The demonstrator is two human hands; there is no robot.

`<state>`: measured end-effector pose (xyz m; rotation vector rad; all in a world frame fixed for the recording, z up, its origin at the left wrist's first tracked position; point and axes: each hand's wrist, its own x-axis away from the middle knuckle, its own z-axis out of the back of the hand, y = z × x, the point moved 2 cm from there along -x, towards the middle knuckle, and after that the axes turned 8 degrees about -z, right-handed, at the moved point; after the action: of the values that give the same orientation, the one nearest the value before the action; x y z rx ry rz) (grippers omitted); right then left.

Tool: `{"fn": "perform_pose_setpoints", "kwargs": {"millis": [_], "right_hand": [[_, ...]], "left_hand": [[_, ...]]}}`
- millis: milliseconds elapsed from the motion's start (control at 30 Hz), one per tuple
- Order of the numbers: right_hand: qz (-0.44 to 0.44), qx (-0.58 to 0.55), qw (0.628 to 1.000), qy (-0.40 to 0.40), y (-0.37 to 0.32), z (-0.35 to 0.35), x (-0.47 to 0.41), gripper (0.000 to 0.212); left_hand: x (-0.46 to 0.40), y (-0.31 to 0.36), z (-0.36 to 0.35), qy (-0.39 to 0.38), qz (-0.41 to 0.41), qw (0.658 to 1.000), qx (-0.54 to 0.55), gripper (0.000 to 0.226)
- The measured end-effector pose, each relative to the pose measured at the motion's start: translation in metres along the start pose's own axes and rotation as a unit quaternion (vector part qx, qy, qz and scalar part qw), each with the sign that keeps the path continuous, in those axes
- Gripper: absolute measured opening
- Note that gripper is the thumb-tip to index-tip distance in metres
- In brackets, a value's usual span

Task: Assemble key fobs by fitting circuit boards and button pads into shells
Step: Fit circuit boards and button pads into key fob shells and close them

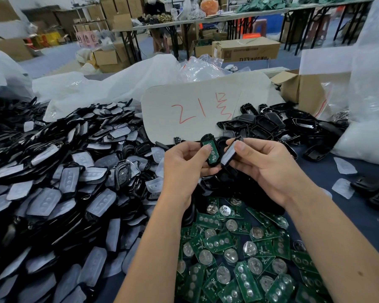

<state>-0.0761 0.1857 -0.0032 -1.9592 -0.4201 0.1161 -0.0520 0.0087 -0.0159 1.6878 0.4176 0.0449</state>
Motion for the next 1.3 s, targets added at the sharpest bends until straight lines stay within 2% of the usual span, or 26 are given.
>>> {"fn": "perform_pose_setpoints", "kwargs": {"millis": [233, 333, 433, 667, 833, 967, 1133, 1233, 1300], "right_hand": [[0.004, 0.004, 1.000, 0.014, 0.001, 0.000, 0.000, 0.035], [0.017, 0.014, 0.999, 0.023, 0.001, 0.000, 0.000, 0.029], [0.032, 0.034, 0.998, 0.044, 0.000, 0.001, 0.000, 0.034], [0.058, 0.090, 0.988, 0.115, 0.004, 0.001, -0.001, 0.042], [0.078, 0.107, 0.982, 0.138, 0.007, -0.001, -0.002, 0.030], [0.091, 0.131, 0.976, 0.151, 0.007, 0.000, -0.001, 0.037], [0.105, 0.226, 0.948, 0.198, 0.008, 0.004, 0.000, 0.055], [0.106, 0.242, 0.947, 0.184, 0.006, 0.008, 0.000, 0.048], [0.098, 0.235, 0.956, 0.146, 0.003, 0.013, -0.002, 0.031]], "left_hand": [[0.002, 0.003, 0.000, -0.019, 0.005, 0.999, 0.027, 0.012], [0.004, 0.005, -0.001, -0.048, -0.004, 0.999, 0.022, 0.005], [0.005, 0.005, -0.003, -0.075, -0.027, 0.997, 0.003, 0.010], [0.008, -0.001, -0.012, -0.080, -0.056, 0.994, -0.044, 0.010], [0.009, 0.000, -0.014, -0.089, -0.065, 0.990, -0.086, 0.009], [0.012, 0.003, -0.016, -0.111, -0.105, 0.978, -0.140, 0.016], [0.013, 0.000, -0.019, -0.110, -0.123, 0.971, -0.173, 0.028], [0.013, -0.003, -0.018, -0.115, -0.112, 0.972, -0.172, 0.022], [0.012, -0.003, -0.017, -0.118, -0.103, 0.974, -0.164, 0.021]]}}
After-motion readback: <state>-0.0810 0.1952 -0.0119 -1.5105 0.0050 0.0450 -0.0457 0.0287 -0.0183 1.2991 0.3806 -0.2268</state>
